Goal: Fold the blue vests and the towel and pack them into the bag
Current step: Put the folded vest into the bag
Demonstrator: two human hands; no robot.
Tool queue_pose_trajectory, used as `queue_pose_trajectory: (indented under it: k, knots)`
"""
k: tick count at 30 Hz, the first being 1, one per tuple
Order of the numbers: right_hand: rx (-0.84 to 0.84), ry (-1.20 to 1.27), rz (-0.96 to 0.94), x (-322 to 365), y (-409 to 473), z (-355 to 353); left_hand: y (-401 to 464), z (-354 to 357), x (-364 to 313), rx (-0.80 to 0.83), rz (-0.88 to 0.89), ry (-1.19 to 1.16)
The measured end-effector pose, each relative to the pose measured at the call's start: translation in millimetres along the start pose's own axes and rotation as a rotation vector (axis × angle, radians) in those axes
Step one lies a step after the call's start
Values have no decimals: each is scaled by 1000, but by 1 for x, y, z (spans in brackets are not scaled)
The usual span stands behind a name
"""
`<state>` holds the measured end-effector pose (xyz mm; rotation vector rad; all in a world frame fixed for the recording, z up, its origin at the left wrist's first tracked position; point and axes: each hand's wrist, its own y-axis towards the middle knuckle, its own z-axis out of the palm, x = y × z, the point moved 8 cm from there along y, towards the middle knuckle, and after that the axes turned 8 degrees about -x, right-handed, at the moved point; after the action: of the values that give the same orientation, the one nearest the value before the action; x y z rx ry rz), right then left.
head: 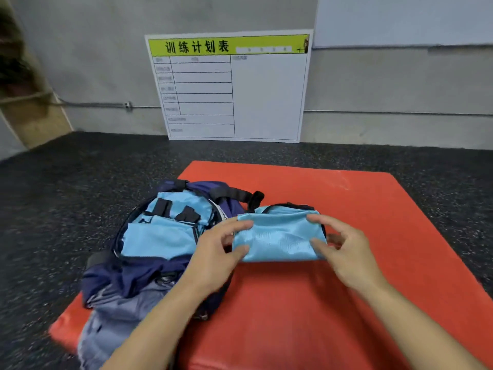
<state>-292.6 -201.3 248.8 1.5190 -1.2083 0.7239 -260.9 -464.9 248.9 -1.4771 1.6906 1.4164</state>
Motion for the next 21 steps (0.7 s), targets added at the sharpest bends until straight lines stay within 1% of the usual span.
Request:
queue_pose_trajectory:
  k: [5, 7, 10, 14, 16, 19, 21]
  knots:
    - [-38, 58, -163, 75, 36, 88, 36, -106, -3, -166, 63, 122]
    - [-68, 42, -236, 99, 50, 123, 57, -146, 3, -229, 77, 158]
    - [-55, -46, -297, 119, 64, 175, 81, -187, 31, -280, 25, 210]
    - [-33, -167, -225, 108, 67, 233, 94, -210, 77, -288, -107, 270]
    - [7, -214, -172, 95, 62, 258, 96, -213, 99, -266, -162, 307]
    - [57, -272, -97, 75, 57, 279, 100, -208, 129, -213, -228, 400]
    - [80, -308, -41, 63, 55, 284, 103, -204, 142, -209, -295, 376]
